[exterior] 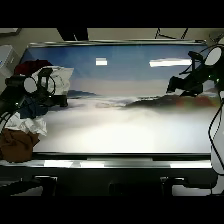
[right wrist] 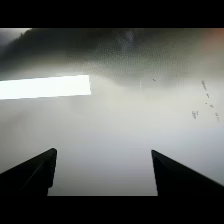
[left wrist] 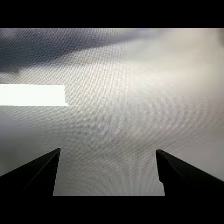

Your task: Fold the clothes and pants, and hang the long-sleeved shirts on hangers.

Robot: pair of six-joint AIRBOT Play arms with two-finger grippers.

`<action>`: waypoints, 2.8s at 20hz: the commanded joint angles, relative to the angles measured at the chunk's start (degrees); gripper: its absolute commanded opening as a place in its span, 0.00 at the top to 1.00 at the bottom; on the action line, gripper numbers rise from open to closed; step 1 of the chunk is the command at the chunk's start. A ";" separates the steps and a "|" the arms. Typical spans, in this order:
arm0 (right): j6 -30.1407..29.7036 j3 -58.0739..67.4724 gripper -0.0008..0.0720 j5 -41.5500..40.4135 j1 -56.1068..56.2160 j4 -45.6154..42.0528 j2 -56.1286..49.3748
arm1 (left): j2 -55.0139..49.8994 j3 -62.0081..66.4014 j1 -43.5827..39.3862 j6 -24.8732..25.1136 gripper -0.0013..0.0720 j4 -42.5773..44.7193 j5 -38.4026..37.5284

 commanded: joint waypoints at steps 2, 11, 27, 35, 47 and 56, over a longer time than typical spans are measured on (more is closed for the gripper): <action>0.15 0.04 0.03 0.00 0.04 0.00 -0.02 | 0.02 -0.02 0.02 0.00 0.02 0.02 0.02; 0.15 0.04 0.03 0.00 0.04 0.00 -0.04 | 0.02 -0.02 0.02 0.00 0.02 0.02 0.02; -0.11 0.09 0.04 -19.85 0.04 0.04 -0.17 | -13.73 8.79 13.29 -31.23 0.02 -8.00 28.09; -0.09 0.09 0.04 -17.55 0.04 0.55 -1.79 | -25.51 9.14 21.57 -32.28 0.02 -22.12 29.57; -4.68 0.81 0.04 -13.46 0.04 3.69 -1.88 | -22.99 9.64 14.01 -16.15 0.95 -26.56 45.83; -4.17 3.74 0.04 -13.09 0.04 2.01 10.25 | 10.78 4.94 -13.40 12.94 0.95 -26.56 27.10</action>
